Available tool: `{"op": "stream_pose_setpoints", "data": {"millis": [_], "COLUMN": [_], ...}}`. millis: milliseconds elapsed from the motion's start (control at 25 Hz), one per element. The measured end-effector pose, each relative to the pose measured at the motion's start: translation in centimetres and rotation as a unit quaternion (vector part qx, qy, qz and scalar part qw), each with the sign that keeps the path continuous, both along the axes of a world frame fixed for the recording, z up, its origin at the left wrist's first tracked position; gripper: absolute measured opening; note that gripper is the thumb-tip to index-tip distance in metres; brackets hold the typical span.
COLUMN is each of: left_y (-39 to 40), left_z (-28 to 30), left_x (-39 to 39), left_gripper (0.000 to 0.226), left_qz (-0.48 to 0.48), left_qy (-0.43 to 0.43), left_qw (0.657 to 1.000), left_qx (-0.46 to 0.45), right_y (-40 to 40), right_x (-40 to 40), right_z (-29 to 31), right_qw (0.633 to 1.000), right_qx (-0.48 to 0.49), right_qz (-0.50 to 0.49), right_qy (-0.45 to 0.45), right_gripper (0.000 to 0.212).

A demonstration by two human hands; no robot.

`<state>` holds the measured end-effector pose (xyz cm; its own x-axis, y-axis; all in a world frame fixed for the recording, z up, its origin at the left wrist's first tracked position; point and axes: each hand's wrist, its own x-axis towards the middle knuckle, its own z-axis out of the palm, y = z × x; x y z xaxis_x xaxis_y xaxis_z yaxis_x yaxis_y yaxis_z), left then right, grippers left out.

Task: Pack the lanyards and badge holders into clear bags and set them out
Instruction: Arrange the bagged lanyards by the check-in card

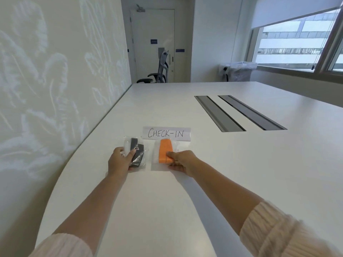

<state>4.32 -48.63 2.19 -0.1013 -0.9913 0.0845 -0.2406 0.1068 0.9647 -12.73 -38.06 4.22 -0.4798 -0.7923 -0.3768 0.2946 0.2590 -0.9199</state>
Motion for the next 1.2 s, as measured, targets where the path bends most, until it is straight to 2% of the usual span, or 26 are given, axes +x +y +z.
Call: {"op": "stream_pose_setpoints", "data": {"millis": [120,240,440,600,720,840,960,1040,1200], "left_y": [-1.9,-2.6,-3.1,-3.5,-3.4,-2.6,-0.5,1.3,5.8], "left_z": [-0.3,-0.7,-1.5,-1.8,-1.7,-1.6,-1.8,-1.8,-1.9], "left_x": [-0.7,-1.2,-1.4,-1.5,-1.9,-1.8,-0.5,0.5,1.8], "left_gripper": [0.039,0.037,0.041,0.047,0.060,0.071,0.076,0.074,0.069], "left_qz": [-0.008,0.009,0.025,0.040,0.060,0.070,0.054,0.036,0.004], "left_qy": [0.006,-0.026,-0.223,-0.299,-0.376,-0.369,-0.348,-0.354,-0.362], "left_qw": [1.000,0.999,0.967,0.940,0.913,0.918,0.926,0.923,0.918], "left_qx": [-0.007,-0.038,-0.121,-0.158,-0.146,-0.129,-0.136,-0.147,-0.159], "right_y": [-1.7,-2.8,-3.5,-3.6,-3.5,-2.6,-0.4,1.0,3.1], "right_x": [-0.3,-0.5,-0.3,-0.5,-0.5,-0.7,-0.6,-0.5,0.8], "right_z": [0.1,0.1,-0.5,-0.9,-1.3,-1.5,-1.7,-1.7,-0.5], "right_qw": [1.000,1.000,0.999,0.997,0.996,0.991,0.987,0.986,0.965], "right_qx": [0.006,0.001,0.006,0.011,0.007,0.016,0.003,-0.013,0.018], "right_qz": [0.008,0.009,0.001,-0.016,-0.033,-0.084,-0.095,-0.054,0.062], "right_qy": [0.016,0.030,0.049,0.068,0.081,0.100,0.131,0.160,0.254], "right_gripper": [0.021,0.023,0.029,0.038,0.042,0.048,0.044,0.043,0.044]}}
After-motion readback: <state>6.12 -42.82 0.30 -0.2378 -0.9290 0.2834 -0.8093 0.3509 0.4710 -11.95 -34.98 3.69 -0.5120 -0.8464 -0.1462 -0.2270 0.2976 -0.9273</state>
